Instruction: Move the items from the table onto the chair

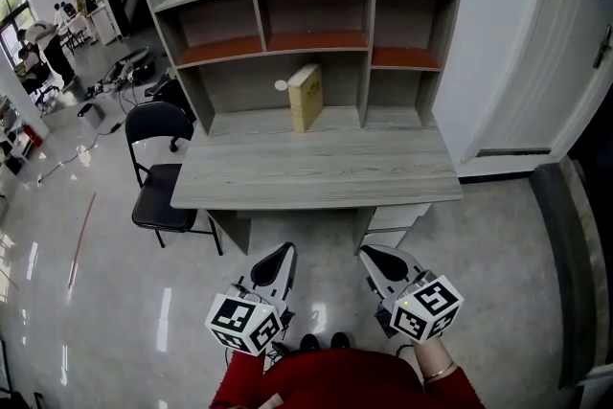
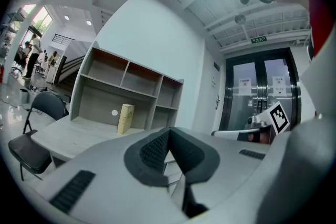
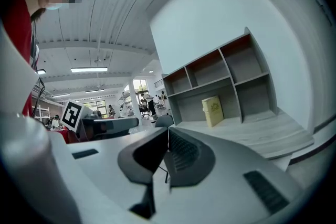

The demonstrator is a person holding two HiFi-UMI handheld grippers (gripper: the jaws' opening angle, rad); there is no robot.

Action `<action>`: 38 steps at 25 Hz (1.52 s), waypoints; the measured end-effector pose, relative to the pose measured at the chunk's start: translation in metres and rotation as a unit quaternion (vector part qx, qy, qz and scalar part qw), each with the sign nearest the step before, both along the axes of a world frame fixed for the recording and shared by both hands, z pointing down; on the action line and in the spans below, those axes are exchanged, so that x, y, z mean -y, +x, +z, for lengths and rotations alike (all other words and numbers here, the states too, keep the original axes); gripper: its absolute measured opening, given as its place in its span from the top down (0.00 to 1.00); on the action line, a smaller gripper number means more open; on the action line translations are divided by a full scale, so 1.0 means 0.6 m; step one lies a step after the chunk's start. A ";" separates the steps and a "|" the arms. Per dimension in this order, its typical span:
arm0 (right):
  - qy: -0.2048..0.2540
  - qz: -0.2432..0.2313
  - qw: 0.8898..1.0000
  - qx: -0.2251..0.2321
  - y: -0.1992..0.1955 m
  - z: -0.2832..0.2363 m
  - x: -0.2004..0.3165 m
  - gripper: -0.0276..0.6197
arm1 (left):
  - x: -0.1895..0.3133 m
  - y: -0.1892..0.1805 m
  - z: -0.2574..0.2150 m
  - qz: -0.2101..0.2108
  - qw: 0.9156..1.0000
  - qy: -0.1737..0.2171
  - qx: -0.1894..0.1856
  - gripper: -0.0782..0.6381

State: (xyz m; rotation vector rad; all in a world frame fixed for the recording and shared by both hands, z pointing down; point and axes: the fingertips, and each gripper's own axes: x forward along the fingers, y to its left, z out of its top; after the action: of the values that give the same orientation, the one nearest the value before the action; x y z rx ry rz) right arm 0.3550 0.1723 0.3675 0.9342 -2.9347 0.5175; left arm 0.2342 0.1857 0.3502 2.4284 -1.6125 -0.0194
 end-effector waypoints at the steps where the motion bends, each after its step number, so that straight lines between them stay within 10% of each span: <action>1: 0.002 0.003 1.000 -0.001 0.003 -0.002 0.010 0.94 | 0.011 -0.002 -0.004 -0.003 1.000 0.002 0.005 0.88; 13: 0.022 0.039 0.999 0.003 -0.045 -0.010 0.209 0.94 | 0.272 -0.093 -0.002 -0.037 0.996 0.006 0.078 0.83; 18: 0.018 0.069 0.997 -0.009 -0.111 0.001 0.363 0.94 | 0.466 -0.140 0.049 -0.007 0.994 -0.036 0.101 0.54; 26: -0.033 0.130 0.991 -0.019 -0.158 0.009 0.549 0.94 | 0.750 -0.169 0.141 0.002 0.987 -0.112 0.119 0.39; 38: -0.084 0.140 0.986 -0.027 -0.141 0.039 0.630 0.94 | 0.851 -0.155 0.236 -0.025 0.972 -0.158 0.172 0.39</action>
State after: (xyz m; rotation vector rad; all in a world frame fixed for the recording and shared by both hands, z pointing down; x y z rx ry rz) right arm 0.2704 -0.2058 0.3907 1.3201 -2.6749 0.7228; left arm 0.1414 -0.3247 0.4915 2.2289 -1.6571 0.6343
